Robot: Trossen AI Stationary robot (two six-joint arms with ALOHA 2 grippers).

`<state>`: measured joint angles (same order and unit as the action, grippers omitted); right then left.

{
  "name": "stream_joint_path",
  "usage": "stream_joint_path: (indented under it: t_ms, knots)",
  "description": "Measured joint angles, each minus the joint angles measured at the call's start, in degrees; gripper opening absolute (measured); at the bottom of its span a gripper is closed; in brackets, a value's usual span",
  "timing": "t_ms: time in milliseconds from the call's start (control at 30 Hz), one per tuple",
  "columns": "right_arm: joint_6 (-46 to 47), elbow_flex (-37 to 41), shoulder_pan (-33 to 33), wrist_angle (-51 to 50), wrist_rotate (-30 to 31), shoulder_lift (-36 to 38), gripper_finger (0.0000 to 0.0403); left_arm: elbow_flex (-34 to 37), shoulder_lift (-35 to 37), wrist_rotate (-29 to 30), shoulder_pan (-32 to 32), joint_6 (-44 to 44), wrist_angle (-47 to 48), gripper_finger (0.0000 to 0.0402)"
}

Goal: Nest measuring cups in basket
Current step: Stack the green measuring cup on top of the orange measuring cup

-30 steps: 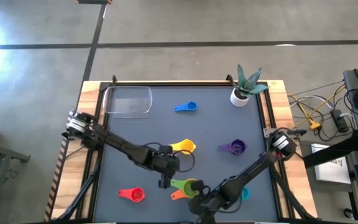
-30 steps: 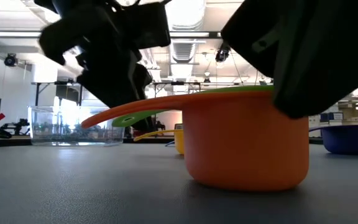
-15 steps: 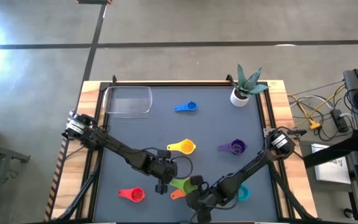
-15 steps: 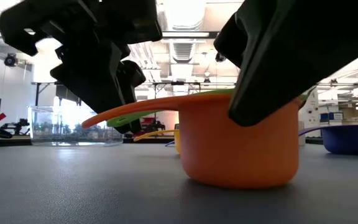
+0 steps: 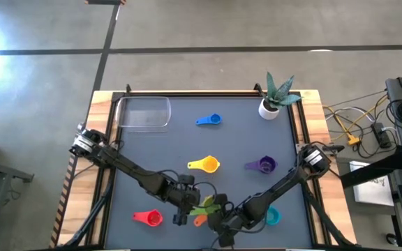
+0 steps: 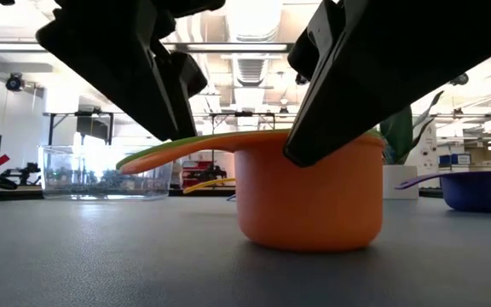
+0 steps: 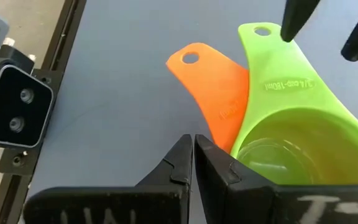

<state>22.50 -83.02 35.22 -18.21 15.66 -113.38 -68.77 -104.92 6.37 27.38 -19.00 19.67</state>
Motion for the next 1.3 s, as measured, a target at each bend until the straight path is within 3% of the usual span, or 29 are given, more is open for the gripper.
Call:
stream_joint_path:
  t_ms: [100, 333, 533, 833, 1300]
  knots:
    - [0.02, 0.00, -0.02, 0.10, 0.00, 0.00, 0.0009, 0.00, 0.00, 0.48, -0.02, -0.04, 1.77, 0.0153]
    - [-0.18, 0.00, -0.02, 2.92, -1.37, 0.00, 0.0009, 0.13, 0.00, 7.67, -0.26, -2.21, 7.09, 0.0153]
    - [-2.34, -0.71, 0.13, 4.25, -3.70, 0.00, 0.0009, 0.15, 0.00, 7.65, -0.15, -3.70, 6.74, 0.0153]
    - [-8.84, -3.75, 0.71, 3.08, -1.09, -2.06, 0.0009, 0.27, 0.00, 7.67, -0.20, -6.95, 6.37, 0.0153]
    - [-13.44, -36.47, 0.61, -27.78, 3.99, -21.40, 0.0009, 1.18, -0.04, 7.65, -0.09, -9.81, 5.39, 0.0153]
